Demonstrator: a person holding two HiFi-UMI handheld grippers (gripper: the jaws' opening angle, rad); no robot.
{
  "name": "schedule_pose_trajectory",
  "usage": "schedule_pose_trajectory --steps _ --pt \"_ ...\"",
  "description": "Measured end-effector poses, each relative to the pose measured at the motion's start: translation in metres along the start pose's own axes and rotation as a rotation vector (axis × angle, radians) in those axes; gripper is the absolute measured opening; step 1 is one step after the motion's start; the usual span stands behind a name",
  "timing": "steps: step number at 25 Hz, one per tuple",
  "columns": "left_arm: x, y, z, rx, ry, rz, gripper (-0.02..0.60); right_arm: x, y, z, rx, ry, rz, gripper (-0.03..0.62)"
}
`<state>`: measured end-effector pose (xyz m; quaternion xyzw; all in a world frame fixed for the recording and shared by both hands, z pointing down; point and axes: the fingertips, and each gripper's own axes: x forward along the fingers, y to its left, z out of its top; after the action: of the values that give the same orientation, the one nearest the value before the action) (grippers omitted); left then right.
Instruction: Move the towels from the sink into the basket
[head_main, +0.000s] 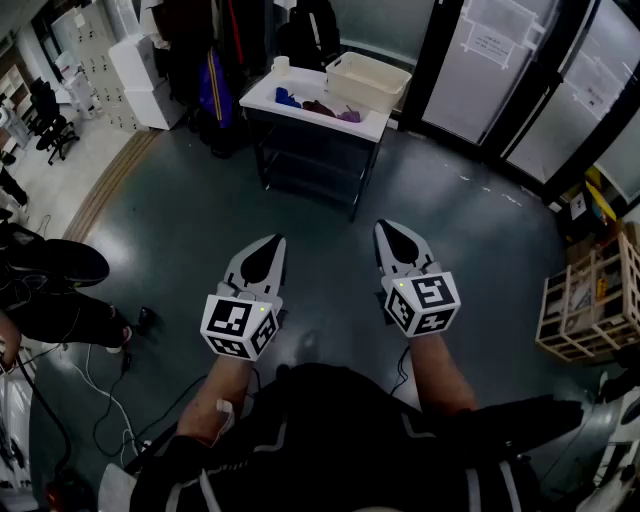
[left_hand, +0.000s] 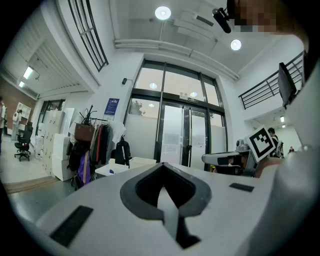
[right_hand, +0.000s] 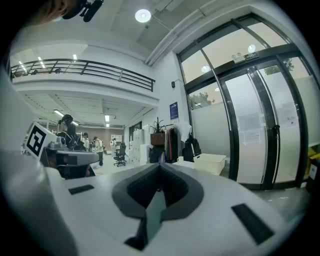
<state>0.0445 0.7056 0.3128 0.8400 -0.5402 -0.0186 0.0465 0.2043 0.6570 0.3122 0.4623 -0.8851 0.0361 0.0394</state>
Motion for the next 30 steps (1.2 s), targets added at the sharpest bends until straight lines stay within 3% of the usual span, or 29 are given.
schedule_pose_trajectory --steps 18,30 --pt "-0.011 0.011 -0.001 -0.008 -0.004 0.003 0.005 0.007 0.014 -0.002 -0.034 0.018 -0.018 0.002" --pt "-0.030 0.051 -0.010 -0.021 0.000 -0.005 0.005 0.035 0.054 -0.003 -0.087 0.020 -0.014 0.002"
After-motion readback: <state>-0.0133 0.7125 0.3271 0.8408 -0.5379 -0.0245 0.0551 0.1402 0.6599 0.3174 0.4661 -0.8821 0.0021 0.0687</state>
